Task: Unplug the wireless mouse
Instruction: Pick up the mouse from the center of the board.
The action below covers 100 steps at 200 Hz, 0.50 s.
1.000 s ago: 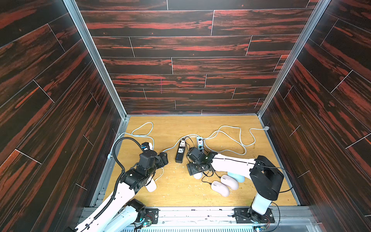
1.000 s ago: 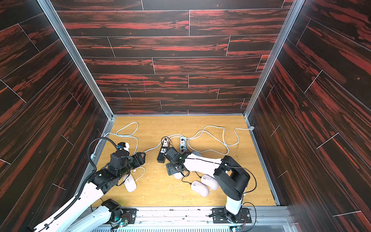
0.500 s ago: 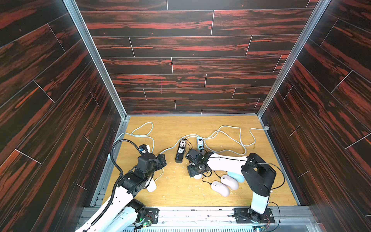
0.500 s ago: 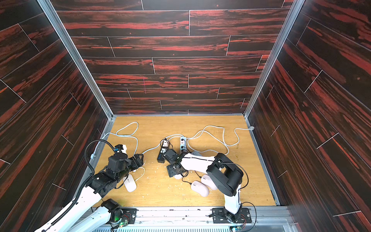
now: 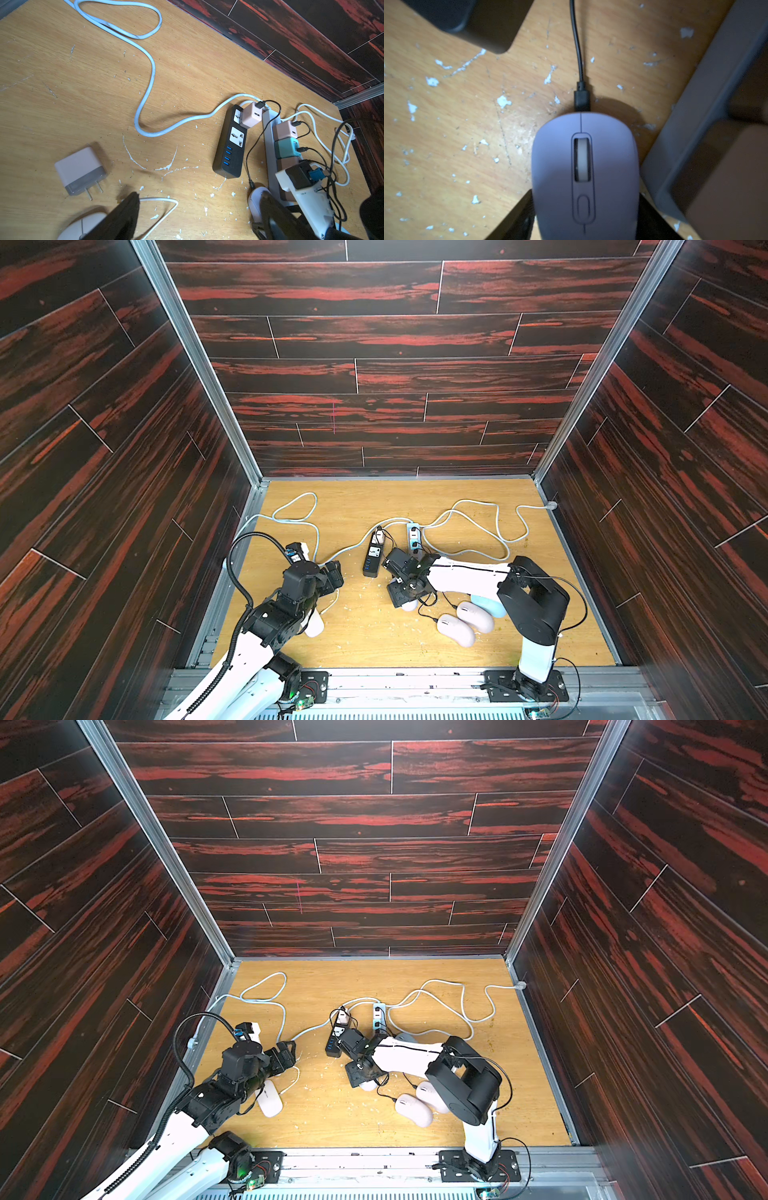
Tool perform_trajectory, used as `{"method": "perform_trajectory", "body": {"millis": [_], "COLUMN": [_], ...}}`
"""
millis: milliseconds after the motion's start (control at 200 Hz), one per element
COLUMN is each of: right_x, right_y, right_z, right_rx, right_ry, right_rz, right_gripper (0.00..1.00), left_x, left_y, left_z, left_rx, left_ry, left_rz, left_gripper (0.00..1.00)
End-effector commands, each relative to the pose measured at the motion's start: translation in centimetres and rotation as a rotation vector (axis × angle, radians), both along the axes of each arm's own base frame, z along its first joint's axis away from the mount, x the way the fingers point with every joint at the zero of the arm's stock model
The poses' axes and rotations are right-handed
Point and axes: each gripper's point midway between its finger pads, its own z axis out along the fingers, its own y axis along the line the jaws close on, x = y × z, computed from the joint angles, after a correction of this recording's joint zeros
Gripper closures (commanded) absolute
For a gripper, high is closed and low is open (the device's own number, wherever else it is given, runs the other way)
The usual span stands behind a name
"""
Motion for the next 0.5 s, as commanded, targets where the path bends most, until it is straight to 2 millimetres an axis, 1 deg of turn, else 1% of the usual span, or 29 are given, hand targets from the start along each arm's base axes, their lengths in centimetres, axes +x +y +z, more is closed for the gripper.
{"method": "perform_trajectory", "body": {"millis": [0,150,316,426,496], "right_x": [-0.9,-1.3,-1.3,-1.1,-1.1], "right_y": [-0.3,-0.4,-0.3,0.0,0.4], "right_z": [-0.7,-0.7,-0.5,0.0,0.6], "right_rx": [-0.028,-0.028,-0.021,-0.004,0.027], "right_ry": [0.020,0.026,0.024,0.014,0.001], "right_rz": [0.048,0.058,0.057,0.059,0.067], "right_gripper": [0.29,0.32,0.39,0.42,0.43], "left_x": [0.2,0.1,0.0,-0.1,0.0], "left_y": [0.5,0.4,0.4,0.3,0.1], "left_z": [0.0,-0.3,-0.4,-0.5,-0.4], "left_rx": [0.018,0.014,-0.006,-0.014,-0.022], "left_ry": [-0.017,0.003,0.013,0.020,0.024], "left_rz": [0.018,0.021,0.029,0.027,0.021], "left_gripper": [0.08,0.08,0.08,0.08,0.08]}}
